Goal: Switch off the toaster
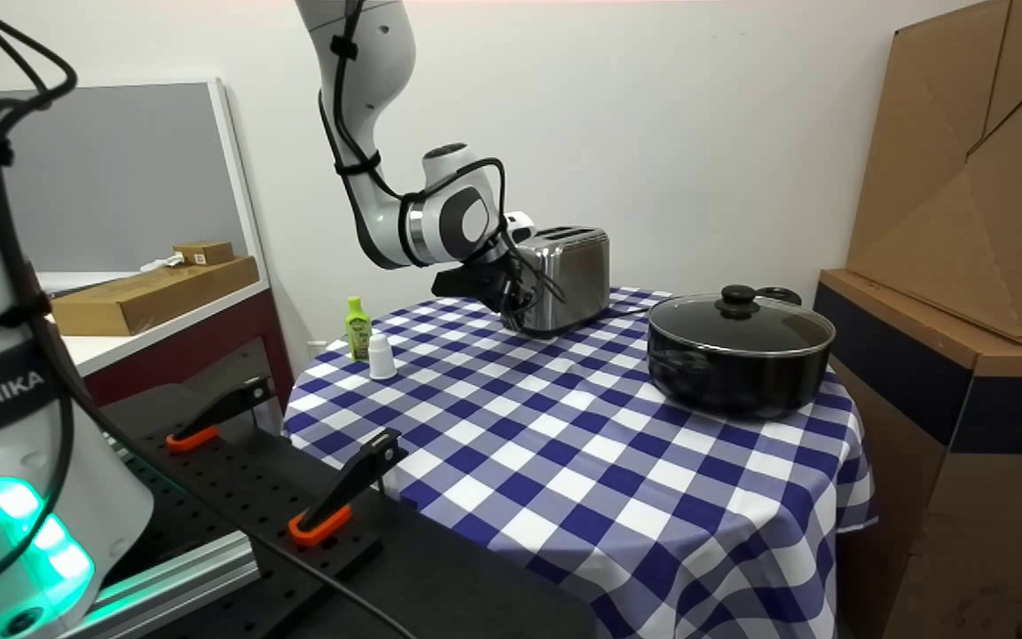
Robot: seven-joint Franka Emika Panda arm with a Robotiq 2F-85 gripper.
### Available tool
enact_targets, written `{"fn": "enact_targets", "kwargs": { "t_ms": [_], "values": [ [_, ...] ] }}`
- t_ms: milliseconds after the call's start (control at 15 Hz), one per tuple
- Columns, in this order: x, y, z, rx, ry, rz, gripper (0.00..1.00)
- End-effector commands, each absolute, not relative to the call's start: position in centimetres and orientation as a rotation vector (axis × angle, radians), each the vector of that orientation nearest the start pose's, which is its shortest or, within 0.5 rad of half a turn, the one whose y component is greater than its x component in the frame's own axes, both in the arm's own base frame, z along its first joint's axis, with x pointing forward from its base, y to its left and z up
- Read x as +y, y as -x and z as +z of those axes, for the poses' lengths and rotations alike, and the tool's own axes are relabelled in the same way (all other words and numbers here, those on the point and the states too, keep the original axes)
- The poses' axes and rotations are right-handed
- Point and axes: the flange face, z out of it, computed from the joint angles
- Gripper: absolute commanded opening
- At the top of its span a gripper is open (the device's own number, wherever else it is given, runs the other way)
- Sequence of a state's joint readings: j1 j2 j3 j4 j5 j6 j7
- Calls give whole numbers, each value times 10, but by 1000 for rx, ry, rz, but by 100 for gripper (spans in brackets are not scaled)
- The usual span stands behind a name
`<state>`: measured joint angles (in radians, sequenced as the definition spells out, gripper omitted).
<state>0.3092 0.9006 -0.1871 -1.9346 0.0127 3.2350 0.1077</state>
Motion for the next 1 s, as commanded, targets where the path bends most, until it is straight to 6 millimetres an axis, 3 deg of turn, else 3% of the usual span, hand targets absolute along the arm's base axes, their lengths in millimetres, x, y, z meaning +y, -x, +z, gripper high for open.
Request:
{"fn": "enact_targets", "kwargs": {
  "t_ms": [0,400,933],
  "values": [
    [69,-591,122,-150,3182,-483,0],
    [54,-551,222,-68,3150,-342,0],
    [16,-455,318,28,3105,-366,0]
  ]
}}
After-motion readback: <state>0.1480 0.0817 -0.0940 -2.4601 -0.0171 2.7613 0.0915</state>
